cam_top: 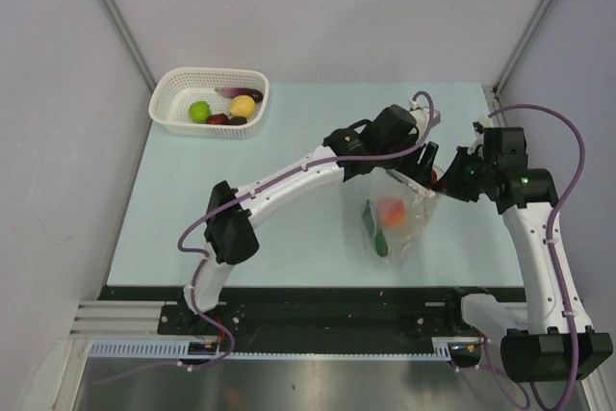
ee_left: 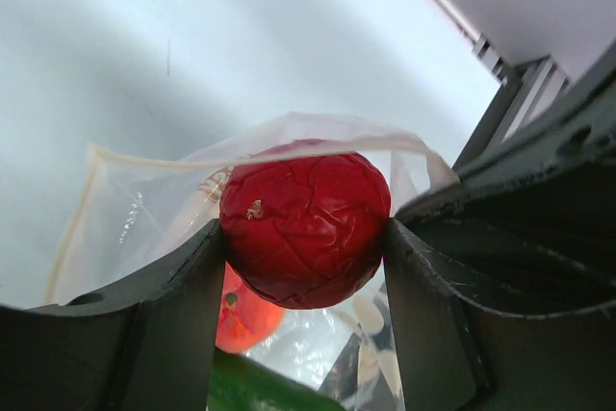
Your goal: Open the zip-top bag and remove the fake food
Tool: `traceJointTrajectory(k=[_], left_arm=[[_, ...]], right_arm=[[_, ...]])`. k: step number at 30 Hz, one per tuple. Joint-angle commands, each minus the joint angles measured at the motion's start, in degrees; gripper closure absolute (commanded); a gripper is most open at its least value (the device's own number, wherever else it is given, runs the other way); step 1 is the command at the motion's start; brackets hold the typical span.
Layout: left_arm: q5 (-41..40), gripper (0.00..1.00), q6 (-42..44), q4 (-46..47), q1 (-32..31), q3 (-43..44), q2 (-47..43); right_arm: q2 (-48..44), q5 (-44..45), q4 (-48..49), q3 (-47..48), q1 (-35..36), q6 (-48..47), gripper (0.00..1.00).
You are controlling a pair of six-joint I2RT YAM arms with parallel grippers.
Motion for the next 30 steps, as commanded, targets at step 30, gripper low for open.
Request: traceJointTrajectory(k=[30], left_arm=[[9.9,1.00,11.0,16.8,2.2,-24.1,-26.5]], right_arm=[[-0.4,7.4,-0.7,0.8,-0.5,-2.1,1.00]])
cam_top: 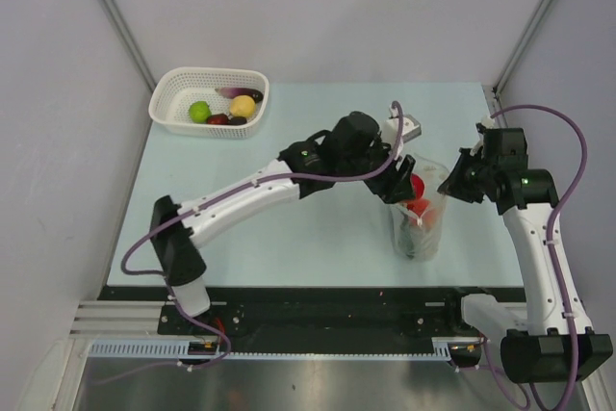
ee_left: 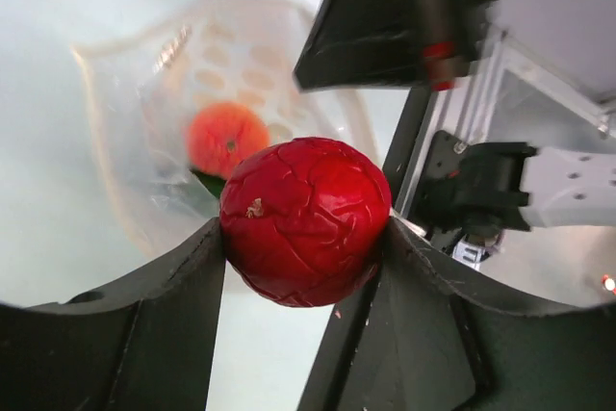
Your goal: Open the zip-top bag and remove the fake food
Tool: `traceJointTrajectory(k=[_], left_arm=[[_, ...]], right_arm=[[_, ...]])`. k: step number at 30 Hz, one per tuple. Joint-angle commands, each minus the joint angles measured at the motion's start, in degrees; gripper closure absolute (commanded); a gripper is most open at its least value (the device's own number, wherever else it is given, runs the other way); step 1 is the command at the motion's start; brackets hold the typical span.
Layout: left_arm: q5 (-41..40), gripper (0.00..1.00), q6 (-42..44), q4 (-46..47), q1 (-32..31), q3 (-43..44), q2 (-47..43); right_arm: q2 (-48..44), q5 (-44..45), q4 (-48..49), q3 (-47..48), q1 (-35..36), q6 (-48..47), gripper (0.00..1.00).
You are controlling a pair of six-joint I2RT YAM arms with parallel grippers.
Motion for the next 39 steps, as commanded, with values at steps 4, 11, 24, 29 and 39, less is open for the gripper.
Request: traceJointTrajectory(k=[4,11,24,29,39], left_arm=[[4.4,1.00,-2.1,10.9,10.3,-5.0,-10.7],[3.9,1.00,-13.3,16.1,32.7,-7.5,-8.1],[-5.3,1.00,-23.8,8.3,58.5,13.9,21.5],[-7.3,0.82,-21.2,1.9,63.5,24.5,30.5],[-14.0,0.14,-16.5,-1.8,64.6,23.5,27.3]], right_arm=[[1.0,2.4,0.3,0.8,-0.3,-0.7,1.00],[1.9,0.8,1.0,0.8,-1.2,-0.5,1.00],[4.1,0.4,1.4,1.3,-3.9,-0.4,1.00],[4.8,0.1,1.4,1.3,-4.1,-0.5,1.00],[6.1,-2.3,1.7,1.6,-3.6,-0.2,1.00]])
